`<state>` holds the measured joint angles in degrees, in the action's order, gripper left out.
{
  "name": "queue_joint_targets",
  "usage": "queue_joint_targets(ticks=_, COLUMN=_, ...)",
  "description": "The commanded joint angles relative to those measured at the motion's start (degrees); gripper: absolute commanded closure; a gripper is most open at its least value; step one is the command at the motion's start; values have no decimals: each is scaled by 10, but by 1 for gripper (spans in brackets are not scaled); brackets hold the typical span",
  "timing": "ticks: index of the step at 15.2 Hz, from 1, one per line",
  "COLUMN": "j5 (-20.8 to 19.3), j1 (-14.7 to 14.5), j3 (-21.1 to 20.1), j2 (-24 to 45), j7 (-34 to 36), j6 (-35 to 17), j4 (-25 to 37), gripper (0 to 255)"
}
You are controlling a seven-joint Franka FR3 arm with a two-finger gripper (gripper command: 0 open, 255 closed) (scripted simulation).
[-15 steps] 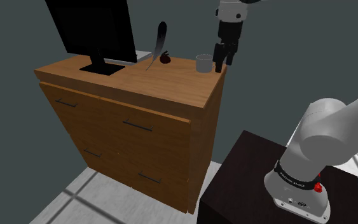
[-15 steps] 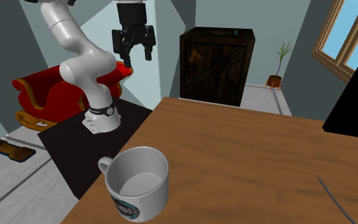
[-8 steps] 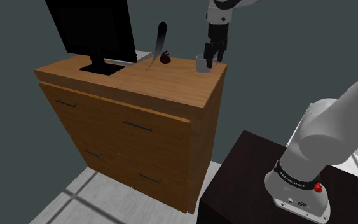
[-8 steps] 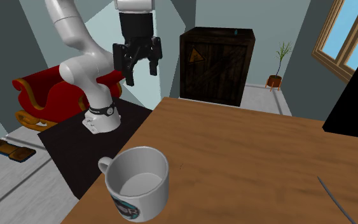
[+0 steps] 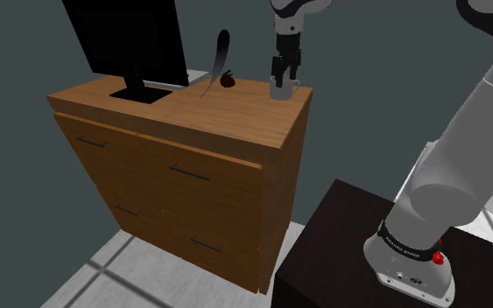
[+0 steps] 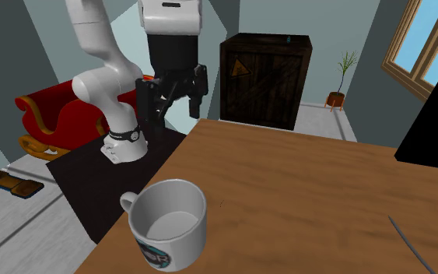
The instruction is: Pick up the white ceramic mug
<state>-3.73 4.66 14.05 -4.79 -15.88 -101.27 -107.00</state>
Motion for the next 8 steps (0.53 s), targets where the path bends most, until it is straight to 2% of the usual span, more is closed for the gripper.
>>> queue_joint_targets(ticks=1, j5=7, j1=5, j3=7, j2=44, j7=-12, j6=1, j4=42, gripper=0)
queue_joint_targets(ticks=8, j5=46, j1=43, j3=27, j2=219, j7=-66, j6=39, j4=241, gripper=0)
